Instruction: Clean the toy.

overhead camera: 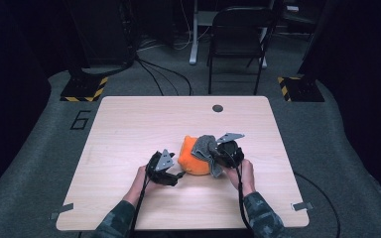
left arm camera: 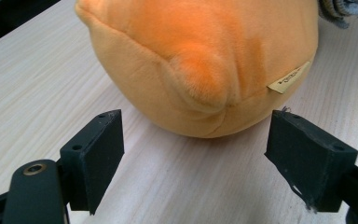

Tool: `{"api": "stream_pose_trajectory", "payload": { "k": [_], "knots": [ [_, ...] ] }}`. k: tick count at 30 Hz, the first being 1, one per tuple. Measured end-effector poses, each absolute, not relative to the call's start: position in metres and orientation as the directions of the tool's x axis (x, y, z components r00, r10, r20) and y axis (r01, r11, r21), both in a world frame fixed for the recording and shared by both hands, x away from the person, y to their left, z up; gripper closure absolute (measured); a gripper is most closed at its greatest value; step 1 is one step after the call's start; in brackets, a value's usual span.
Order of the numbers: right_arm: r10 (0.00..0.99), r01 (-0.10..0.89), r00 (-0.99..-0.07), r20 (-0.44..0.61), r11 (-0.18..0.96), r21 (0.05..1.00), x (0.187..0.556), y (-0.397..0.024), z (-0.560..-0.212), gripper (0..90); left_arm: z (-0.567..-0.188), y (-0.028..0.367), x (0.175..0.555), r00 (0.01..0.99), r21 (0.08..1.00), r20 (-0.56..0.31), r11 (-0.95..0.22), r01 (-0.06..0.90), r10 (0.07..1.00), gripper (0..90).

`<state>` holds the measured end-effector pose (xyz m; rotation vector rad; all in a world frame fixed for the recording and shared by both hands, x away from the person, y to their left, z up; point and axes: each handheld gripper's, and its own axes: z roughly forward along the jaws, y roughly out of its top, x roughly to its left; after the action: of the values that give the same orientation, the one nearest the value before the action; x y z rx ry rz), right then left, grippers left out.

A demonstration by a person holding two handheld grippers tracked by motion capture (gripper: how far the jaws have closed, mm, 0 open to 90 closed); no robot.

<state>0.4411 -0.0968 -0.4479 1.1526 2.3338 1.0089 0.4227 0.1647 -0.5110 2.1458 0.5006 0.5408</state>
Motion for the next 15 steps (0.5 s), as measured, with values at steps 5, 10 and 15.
{"api": "stream_pose_trajectory", "payload": {
  "k": [5, 10, 15],
  "knots": [
    [0.795, 0.552, -0.607, 0.009, 0.413, 0.725, 0.4409, -0.0970, -0.4481, 80.0, -0.5161, 0.1616, 0.4269, 0.834, 0.806, 0.220, -0.576, 0.137, 0.506, 24.3],
    [0.799, 0.555, -0.602, 0.011, 0.408, 0.725, 0.4414, -0.0980, -0.4493, 80.1, -0.5175, 0.1572, 0.4274, 0.843, 0.812, 0.233, -0.574, 0.105, 0.484, 34.7],
    [0.797, 0.557, -0.603, 0.019, 0.405, 0.725, 0.4418, -0.0997, -0.4505, 80.0, -0.5200, 0.1559, 0.4284, 0.853, 0.825, 0.218, -0.557, 0.099, 0.474, 53.6]
  ]
}}
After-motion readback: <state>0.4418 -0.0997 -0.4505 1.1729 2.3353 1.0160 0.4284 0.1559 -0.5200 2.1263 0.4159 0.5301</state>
